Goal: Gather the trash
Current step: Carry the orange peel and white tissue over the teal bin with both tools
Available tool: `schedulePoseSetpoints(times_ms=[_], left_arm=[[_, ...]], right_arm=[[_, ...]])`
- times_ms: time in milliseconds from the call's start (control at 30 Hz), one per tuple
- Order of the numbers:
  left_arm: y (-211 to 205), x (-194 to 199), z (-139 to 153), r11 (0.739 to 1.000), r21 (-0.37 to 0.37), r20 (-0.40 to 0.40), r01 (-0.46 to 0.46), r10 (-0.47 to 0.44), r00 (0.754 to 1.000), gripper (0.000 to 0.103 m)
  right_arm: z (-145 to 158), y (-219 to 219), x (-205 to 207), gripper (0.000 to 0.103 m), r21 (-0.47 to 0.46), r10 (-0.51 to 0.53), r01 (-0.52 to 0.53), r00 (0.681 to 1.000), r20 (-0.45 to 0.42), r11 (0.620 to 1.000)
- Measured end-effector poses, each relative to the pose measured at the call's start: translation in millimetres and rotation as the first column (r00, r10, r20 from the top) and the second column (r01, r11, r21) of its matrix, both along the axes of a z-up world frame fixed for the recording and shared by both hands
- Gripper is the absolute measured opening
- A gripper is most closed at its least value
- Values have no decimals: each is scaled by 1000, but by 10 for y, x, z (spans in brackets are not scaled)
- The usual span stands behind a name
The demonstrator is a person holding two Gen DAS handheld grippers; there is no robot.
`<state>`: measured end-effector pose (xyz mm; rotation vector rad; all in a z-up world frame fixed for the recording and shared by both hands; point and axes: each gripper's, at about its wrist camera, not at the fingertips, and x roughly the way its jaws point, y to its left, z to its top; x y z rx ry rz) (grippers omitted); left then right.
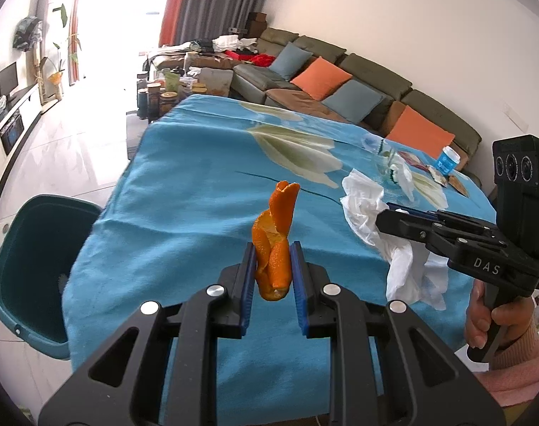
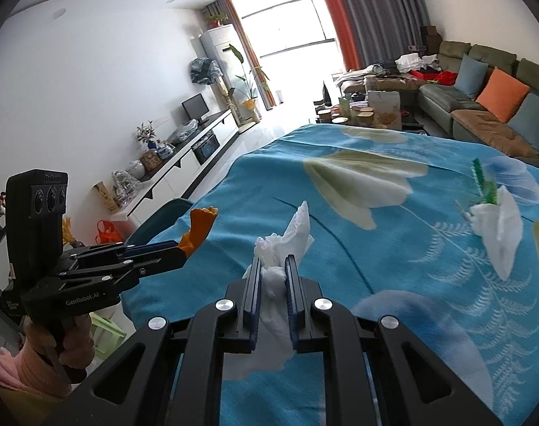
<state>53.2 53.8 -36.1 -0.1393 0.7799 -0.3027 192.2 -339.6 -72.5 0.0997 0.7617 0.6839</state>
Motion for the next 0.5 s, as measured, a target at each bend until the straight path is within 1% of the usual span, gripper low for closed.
schedulePoseSetpoints(times_ms=[500], left_arm=[[344,-111,17,997,12,14,-82,82,997,20]], right_arm=[[31,324,64,12,20,60,-60,998,-8,998]])
